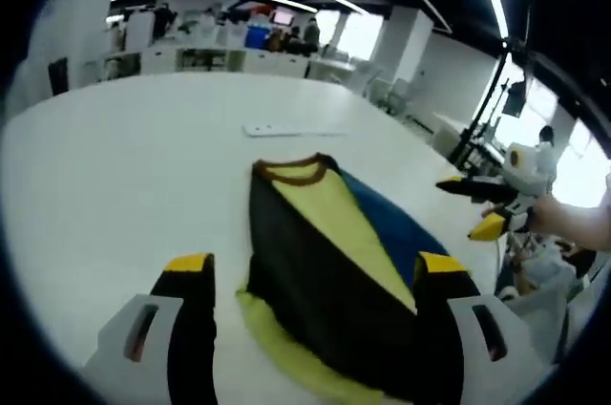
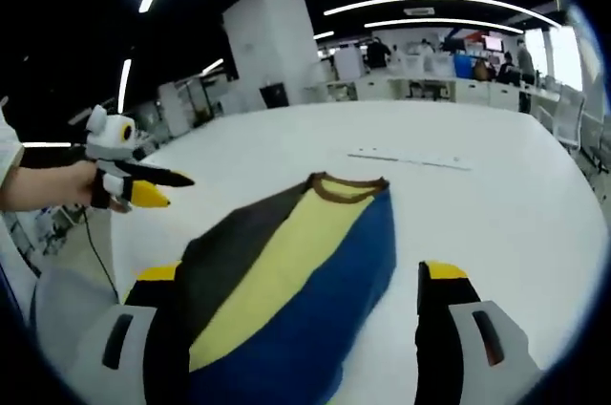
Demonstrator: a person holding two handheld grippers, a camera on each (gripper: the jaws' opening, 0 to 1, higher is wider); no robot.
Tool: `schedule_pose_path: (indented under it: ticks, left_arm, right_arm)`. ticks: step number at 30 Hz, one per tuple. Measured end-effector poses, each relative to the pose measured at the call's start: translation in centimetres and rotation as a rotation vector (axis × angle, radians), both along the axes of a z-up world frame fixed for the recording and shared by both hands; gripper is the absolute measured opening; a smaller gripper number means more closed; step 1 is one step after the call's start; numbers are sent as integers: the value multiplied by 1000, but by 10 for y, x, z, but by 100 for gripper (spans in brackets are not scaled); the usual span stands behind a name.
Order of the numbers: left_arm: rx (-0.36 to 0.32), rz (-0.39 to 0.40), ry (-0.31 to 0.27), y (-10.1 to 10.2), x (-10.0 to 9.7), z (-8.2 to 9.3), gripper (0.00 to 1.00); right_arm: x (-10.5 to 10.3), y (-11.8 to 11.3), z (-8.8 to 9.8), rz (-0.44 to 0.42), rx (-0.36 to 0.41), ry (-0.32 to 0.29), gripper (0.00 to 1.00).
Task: Fold the garment on the visible template until the final outline fits inside the template.
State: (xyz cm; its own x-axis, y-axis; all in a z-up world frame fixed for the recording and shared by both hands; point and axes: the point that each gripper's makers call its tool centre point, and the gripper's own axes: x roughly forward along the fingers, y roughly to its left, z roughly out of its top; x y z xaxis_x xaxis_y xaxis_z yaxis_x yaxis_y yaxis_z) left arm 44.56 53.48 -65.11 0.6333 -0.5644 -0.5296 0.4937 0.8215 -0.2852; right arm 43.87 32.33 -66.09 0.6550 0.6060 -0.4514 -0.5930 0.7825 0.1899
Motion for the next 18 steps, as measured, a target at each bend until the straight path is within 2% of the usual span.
schedule_pose_path:
  ticks: [9,18]
  left_arm:
    - [-20,2,-16,-2,-22,14,92]
    - [-28,10,-30,-2,-47,27,94]
  right_arm:
    - [-21,-4,8,9,-14,-11,99]
    - [-39,-13,22,-3,-11,-34,99]
